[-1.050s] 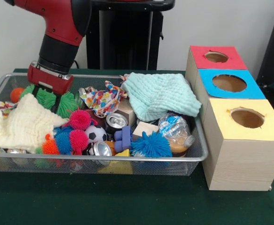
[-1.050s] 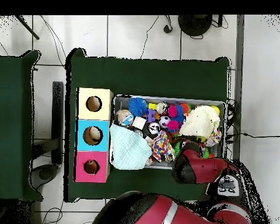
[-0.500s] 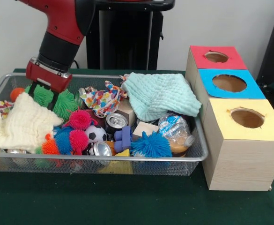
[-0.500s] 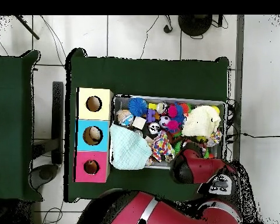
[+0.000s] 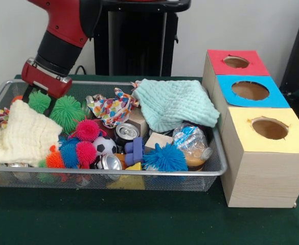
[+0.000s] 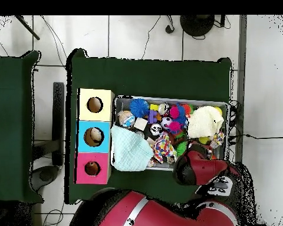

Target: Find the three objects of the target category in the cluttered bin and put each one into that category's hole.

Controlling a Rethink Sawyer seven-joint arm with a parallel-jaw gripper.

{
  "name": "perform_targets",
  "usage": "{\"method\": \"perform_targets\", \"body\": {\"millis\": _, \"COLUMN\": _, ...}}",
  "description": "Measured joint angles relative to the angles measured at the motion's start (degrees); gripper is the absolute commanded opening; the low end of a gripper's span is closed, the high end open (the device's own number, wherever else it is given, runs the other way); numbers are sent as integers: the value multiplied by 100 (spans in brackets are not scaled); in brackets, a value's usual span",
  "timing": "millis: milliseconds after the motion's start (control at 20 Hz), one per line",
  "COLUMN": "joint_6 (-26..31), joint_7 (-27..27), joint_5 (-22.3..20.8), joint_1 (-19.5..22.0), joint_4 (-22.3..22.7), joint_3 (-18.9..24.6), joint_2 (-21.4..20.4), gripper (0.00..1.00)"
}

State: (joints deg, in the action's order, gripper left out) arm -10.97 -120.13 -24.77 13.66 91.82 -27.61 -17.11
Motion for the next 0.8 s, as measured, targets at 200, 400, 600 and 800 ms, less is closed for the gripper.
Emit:
{"method": "perform_targets", "body": {"millis": 200, "joint_6": 0, "joint_7": 0, "joint_5": 83, "joint_1": -97, "joint_4": -48, "joint_3": -146, "joint_2": 61, "gripper": 100}}
{"method": "perform_targets", "body": {"millis": 400, "joint_6": 0, "joint_7": 0, "joint_5": 196, "joint_1": -194, "joint_4": -90, "joint_3": -290, "joint_2": 119, "gripper": 100}}
{"method": "perform_targets", "body": {"millis": 600, "joint_6": -3, "joint_7": 0, "joint_5": 320, "joint_1": -277, "joint_4": -130, "joint_3": -435, "joint_2": 189, "gripper": 100}}
{"method": "perform_targets", "body": {"millis": 800, "joint_6": -5, "joint_7": 0, "joint_5": 479, "joint_1": -368, "joint_4": -177, "joint_3": -602, "joint_2": 272, "gripper": 100}}
